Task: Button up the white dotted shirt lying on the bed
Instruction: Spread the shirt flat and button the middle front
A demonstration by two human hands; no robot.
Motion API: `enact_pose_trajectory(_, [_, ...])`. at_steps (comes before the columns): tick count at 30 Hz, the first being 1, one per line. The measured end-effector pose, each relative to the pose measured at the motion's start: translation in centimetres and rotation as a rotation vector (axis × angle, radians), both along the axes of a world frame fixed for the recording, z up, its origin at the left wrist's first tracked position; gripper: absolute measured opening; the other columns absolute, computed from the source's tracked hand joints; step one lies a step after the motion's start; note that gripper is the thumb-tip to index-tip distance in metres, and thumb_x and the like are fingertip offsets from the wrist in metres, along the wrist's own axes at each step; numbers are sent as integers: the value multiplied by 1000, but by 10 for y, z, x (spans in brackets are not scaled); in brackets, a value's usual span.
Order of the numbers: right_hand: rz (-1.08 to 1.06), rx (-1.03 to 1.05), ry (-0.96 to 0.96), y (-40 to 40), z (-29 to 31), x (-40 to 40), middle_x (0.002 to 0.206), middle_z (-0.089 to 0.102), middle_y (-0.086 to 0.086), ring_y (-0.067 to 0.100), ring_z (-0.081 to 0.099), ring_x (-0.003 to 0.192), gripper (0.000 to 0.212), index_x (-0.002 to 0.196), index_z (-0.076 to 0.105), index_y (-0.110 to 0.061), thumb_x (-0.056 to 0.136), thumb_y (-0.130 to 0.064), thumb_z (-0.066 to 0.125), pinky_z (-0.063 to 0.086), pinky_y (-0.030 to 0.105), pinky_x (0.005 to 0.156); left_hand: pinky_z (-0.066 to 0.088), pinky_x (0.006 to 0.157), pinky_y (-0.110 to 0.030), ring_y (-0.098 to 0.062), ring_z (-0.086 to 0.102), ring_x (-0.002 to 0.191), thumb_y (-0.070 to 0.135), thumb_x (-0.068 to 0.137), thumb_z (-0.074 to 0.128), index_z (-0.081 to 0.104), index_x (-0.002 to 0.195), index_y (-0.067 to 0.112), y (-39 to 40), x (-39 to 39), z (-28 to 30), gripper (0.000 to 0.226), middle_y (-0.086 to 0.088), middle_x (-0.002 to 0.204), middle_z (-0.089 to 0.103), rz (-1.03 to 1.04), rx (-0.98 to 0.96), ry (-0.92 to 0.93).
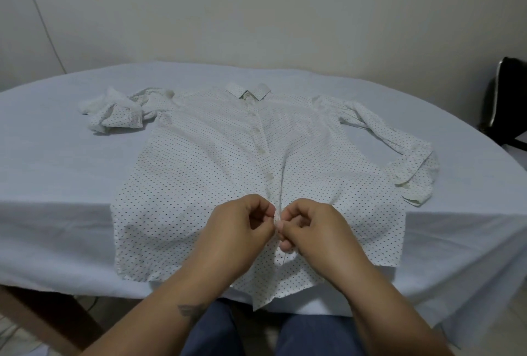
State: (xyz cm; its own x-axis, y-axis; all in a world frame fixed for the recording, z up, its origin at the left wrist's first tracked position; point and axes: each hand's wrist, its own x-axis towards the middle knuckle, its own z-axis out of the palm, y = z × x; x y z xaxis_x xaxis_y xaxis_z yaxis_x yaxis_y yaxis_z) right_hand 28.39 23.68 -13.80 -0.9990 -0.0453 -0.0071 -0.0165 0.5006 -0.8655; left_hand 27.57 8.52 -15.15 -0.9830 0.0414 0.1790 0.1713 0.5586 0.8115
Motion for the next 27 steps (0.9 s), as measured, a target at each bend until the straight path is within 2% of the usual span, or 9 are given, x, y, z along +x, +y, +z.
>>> enact_pose_trajectory(4, [-10,106,77,-3,-4,-1,69,70,5,1,67,54,13,78,62,-26,90,-21,64,50,16,51,41,47,-8,5,56,53,31,76,69,61,77,32,2,-1,-1,8,20,67,65,54,106,-8])
enact_pose_trajectory(7, [-6,183,146,-7,-8,0,64,68,1,1,67,54,14,76,59,-26,88,-22,64,55,27,57,43,50,-12,2,59,59,27,76,71,55,78,30,3,-3,-2,16,11,69,67,105,110,2])
enact_pose_trajectory(9, [-4,202,151,-7,-9,-1,63,67,0,2,67,55,15,76,58,-26,88,-23,65,54,27,56,46,56,-20,-1,60,63,24,77,72,53,79,29,3,-4,-3,19,5,71,67,129,104,12])
enact_pose_trajectory(11, [0,106,85,-6,-9,-2,67,67,7,3,69,55,15,77,59,-23,90,-21,65,48,21,49,48,59,-24,-4,61,63,22,78,72,53,80,26,2,-5,-2,20,0,75,68,130,136,-9])
enact_pose_trajectory(13, [10,-73,-14,-5,-7,-3,72,68,14,8,71,58,13,79,60,-19,90,-18,66,47,23,49,47,58,-25,-12,60,63,19,81,71,52,82,23,1,-5,-2,19,-8,79,69,112,223,-63])
enact_pose_trajectory(16, [38,-307,-148,-3,-5,-3,67,67,6,14,69,59,11,81,61,-15,91,-13,65,48,26,48,44,55,-25,-12,53,60,18,84,68,52,83,20,0,-5,-2,17,-13,78,66,82,287,-125])
enact_pose_trajectory(19, [43,-412,-214,-3,-6,-5,61,61,2,11,56,48,12,81,61,-14,92,-10,63,37,20,40,44,52,-18,-8,54,58,21,85,66,50,82,23,0,-4,-2,17,-4,78,67,70,161,-89])
enact_pose_trajectory(23, [29,-491,-287,-4,-9,-7,51,49,-3,9,32,38,13,80,61,-14,93,-11,62,26,19,37,50,58,-30,-11,60,64,25,86,62,42,78,31,0,-2,-2,22,5,72,63,71,-83,31])
enact_pose_trajectory(27, [50,-473,-331,-3,-12,-8,46,49,-1,8,26,32,20,76,60,-14,96,-18,57,23,18,36,55,61,-39,-9,62,62,30,87,60,39,81,32,-2,-2,0,22,7,69,64,34,-232,88])
